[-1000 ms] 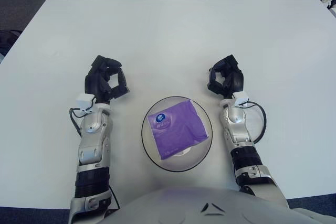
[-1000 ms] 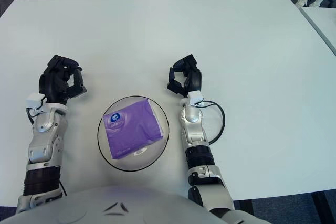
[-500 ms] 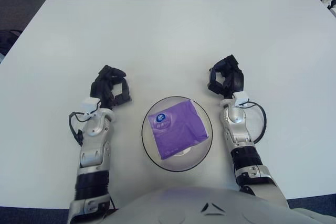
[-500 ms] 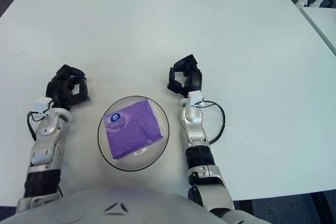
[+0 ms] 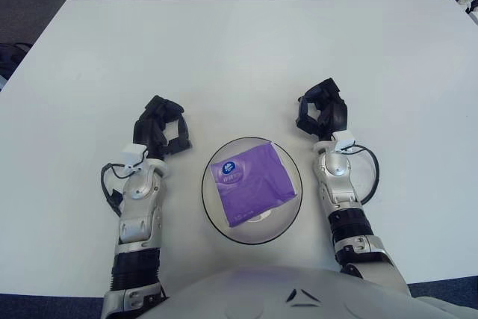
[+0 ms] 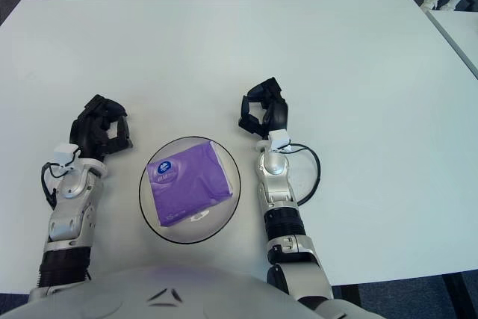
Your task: Put the tissue paper into the plate.
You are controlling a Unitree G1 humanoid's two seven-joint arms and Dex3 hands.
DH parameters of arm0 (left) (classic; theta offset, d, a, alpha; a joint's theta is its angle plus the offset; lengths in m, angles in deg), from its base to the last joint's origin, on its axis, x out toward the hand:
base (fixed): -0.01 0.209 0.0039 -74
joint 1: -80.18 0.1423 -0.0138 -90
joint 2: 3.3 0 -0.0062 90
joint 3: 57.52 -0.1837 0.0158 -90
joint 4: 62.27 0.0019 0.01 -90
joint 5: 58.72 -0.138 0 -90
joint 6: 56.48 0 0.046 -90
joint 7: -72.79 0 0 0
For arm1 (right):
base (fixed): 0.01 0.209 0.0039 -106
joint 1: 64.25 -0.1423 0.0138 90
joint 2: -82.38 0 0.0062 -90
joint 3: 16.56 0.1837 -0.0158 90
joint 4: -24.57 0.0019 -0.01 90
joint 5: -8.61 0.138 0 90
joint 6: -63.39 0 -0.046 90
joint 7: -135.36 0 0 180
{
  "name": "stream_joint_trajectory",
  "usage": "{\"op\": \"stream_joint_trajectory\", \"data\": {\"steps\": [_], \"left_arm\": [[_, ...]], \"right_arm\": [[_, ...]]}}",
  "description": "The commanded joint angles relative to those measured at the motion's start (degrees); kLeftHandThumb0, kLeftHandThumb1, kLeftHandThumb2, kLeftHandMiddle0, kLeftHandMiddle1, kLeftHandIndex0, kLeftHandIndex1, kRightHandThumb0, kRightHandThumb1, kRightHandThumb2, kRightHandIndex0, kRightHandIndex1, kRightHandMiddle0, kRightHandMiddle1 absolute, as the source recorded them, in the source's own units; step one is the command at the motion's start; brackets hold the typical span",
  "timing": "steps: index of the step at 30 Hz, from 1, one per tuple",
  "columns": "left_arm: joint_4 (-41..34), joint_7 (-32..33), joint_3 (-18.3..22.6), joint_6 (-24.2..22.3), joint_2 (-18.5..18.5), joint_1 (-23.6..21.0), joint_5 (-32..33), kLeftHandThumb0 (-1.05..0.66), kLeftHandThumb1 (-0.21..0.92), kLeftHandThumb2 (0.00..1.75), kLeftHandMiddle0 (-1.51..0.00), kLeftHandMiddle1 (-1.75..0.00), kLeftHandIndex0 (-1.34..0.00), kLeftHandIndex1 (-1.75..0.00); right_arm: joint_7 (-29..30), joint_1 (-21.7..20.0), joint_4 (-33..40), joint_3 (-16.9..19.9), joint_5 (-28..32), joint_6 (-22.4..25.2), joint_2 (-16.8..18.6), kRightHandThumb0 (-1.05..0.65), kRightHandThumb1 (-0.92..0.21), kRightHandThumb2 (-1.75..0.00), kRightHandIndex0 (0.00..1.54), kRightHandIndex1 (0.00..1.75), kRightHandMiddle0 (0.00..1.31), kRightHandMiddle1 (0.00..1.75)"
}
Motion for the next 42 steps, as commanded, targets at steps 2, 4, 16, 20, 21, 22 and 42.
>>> {"op": "stream_joint_trajectory", "data": {"steps": [2, 4, 16, 20, 21, 22, 42], "left_arm": [[2.78, -0.51, -0.94, 0.3, -0.77, 2.71, -0.62, -0.52, 0.22, 1.44, -1.33, -1.75, -0.69, -1.75], [3.53, -0.34, -1.37, 1.4, -1.28, 3.14, -0.85, -0.52, 0.22, 1.45, -1.33, -1.75, -0.69, -1.75], [7.43, -2.24, -2.36, 7.22, -2.42, 4.47, 0.18, -0.54, 0.18, 1.5, -1.35, -1.75, -0.73, -1.75], [8.59, -2.29, -2.37, 8.75, -3.02, 4.7, 0.47, -0.55, 0.17, 1.51, -1.36, -1.75, -0.74, -1.75], [8.93, -2.3, -2.38, 9.32, -3.17, 4.72, 0.48, -0.55, 0.17, 1.51, -1.36, -1.75, -0.74, -1.75], [9.21, -2.33, -2.38, 9.76, -3.27, 4.73, 0.48, -0.55, 0.17, 1.51, -1.36, -1.75, -0.74, -1.75], [13.28, -0.23, -2.37, 15.55, -5.26, 4.83, -1.41, -0.56, 0.15, 1.53, -1.36, -1.75, -0.75, -1.75]], "right_arm": [[-0.56, 6.11, -4.94, 0.3, 0.13, -0.53, -0.28, -0.42, -0.53, -1.06, 0.67, 1.48, 0.45, 1.75], [-0.39, 6.23, -4.81, 0.28, 0.07, -0.2, -0.21, -0.42, -0.53, -1.06, 0.67, 1.49, 0.45, 1.75], [0.59, 6.59, -4.41, -0.19, -1.05, 0.28, -0.37, -0.42, -0.53, -1.06, 0.67, 1.49, 0.44, 1.75], [0.43, 6.76, -4.44, -0.31, -0.91, 0.25, -0.4, -0.41, -0.53, -1.06, 0.67, 1.49, 0.44, 1.75], [0.3, 6.82, -4.45, -0.33, -0.75, 0.3, -0.38, -0.41, -0.53, -1.06, 0.67, 1.49, 0.44, 1.75], [0.22, 6.86, -4.45, -0.35, -0.64, 0.34, -0.36, -0.41, -0.53, -1.06, 0.67, 1.49, 0.44, 1.75], [-0.89, 8.13, -3.77, -0.07, 0.25, 0.9, -0.09, -0.41, -0.55, -1.03, 0.66, 1.46, 0.43, 1.75]]}}
